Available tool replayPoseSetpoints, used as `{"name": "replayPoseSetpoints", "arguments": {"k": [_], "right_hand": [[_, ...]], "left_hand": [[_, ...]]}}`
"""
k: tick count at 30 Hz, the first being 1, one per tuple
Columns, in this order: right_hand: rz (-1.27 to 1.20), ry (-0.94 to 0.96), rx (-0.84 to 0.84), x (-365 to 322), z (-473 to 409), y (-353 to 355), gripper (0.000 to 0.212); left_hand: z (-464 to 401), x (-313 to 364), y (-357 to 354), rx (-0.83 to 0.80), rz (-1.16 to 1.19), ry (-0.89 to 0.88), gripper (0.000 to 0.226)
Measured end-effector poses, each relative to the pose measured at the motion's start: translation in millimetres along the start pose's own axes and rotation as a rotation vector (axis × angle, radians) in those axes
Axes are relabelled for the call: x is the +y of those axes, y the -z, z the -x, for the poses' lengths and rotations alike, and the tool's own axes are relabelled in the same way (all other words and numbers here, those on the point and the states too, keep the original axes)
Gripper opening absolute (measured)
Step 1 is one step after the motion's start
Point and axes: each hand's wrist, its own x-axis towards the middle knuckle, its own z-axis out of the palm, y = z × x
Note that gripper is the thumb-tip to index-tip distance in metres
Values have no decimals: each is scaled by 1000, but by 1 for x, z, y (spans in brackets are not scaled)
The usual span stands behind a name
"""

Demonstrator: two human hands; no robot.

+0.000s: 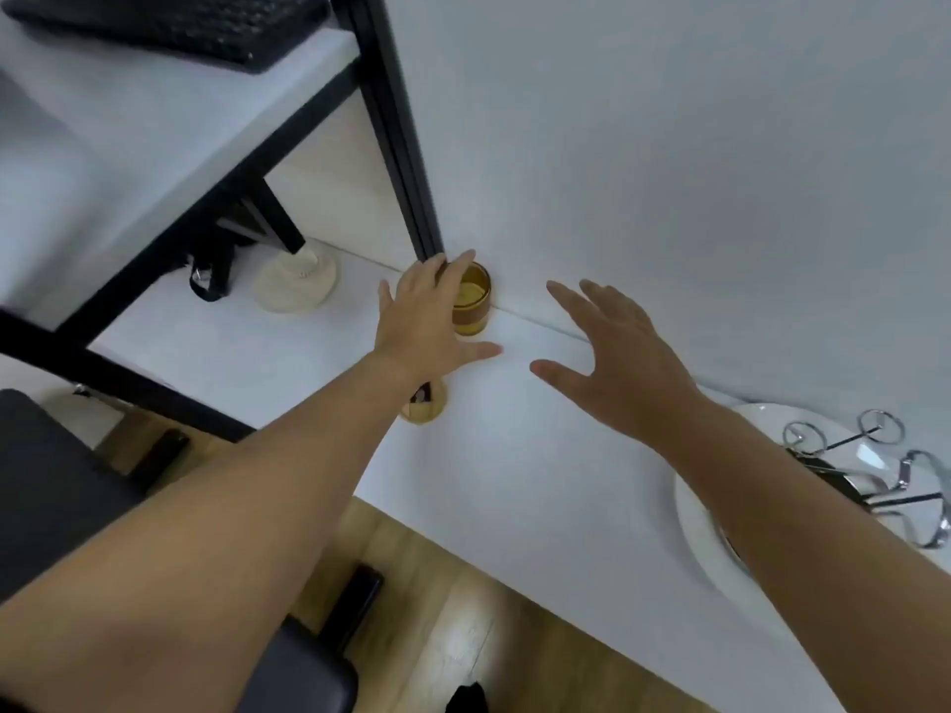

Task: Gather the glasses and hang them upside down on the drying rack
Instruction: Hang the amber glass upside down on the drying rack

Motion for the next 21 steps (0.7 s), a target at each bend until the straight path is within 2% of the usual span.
{"name": "replayPoseSetpoints", "arguments": {"k": [8,14,21], "right_hand": [[4,-15,-30,13,-39,-45,88],[9,-39,-59,23,-48,-65,89],[-10,-60,-63,26,-51,-74,80]], "left_hand": [[-37,-25,-39,-7,-38,-2,121],[-58,-36,-68,-45,38,50,113],[-69,-28,-87,77,233,79,97]]}}
